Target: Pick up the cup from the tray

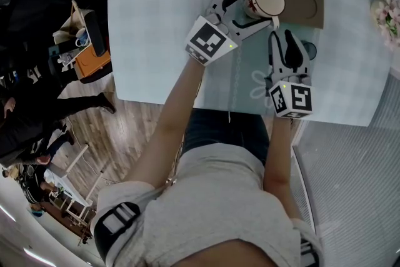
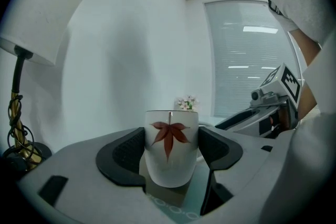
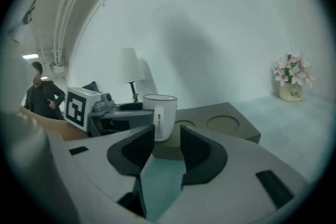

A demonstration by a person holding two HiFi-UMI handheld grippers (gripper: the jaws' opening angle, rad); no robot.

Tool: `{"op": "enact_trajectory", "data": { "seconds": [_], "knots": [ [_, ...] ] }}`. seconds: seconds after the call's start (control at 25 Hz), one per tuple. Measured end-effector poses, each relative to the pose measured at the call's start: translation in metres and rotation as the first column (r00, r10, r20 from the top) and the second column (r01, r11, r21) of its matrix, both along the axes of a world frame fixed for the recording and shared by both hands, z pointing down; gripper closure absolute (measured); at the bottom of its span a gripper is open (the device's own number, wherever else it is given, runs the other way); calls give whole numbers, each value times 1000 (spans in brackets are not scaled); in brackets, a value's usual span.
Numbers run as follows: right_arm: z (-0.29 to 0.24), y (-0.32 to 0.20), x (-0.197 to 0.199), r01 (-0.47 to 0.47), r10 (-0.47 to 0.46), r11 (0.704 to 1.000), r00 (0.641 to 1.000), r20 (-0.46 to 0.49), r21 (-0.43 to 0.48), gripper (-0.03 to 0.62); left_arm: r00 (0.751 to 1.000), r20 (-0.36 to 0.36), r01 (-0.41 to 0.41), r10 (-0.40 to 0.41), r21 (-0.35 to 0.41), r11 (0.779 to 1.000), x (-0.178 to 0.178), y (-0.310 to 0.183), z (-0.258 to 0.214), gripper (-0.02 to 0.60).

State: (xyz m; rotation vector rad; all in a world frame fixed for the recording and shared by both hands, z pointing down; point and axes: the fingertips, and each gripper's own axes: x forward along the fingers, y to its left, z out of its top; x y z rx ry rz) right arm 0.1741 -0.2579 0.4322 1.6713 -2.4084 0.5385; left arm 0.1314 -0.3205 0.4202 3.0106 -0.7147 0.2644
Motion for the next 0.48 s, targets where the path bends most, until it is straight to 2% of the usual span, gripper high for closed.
{"op": "enact_trajectory", "data": {
  "seconds": [0.12, 0.2, 0.32, 0.4, 0.48],
  "knots": [
    [-5, -2, -10, 43, -43, 999, 999, 14, 19, 445, 1000, 6, -4, 4, 9, 1000, -3, 3, 1, 250],
    [-4, -7, -16, 55, -55, 998, 998, -14, 19, 445, 1000, 7, 1, -1, 12, 1000, -5, 4, 1, 250],
    [-1, -11, -27, 112, -109, 993, 989, -96, 30, 455, 1000, 20, 12, -13, 9, 1000, -10, 5, 4, 252],
    [0, -12, -32, 152, -144, 988, 976, -163, 38, 523, 999, 33, 11, -11, 8, 1000, -14, 5, 6, 252],
    [0, -13, -37, 180, -164, 982, 961, -223, 50, 537, 999, 37, 10, -10, 7, 1000, -17, 6, 6, 255]
  ]
}}
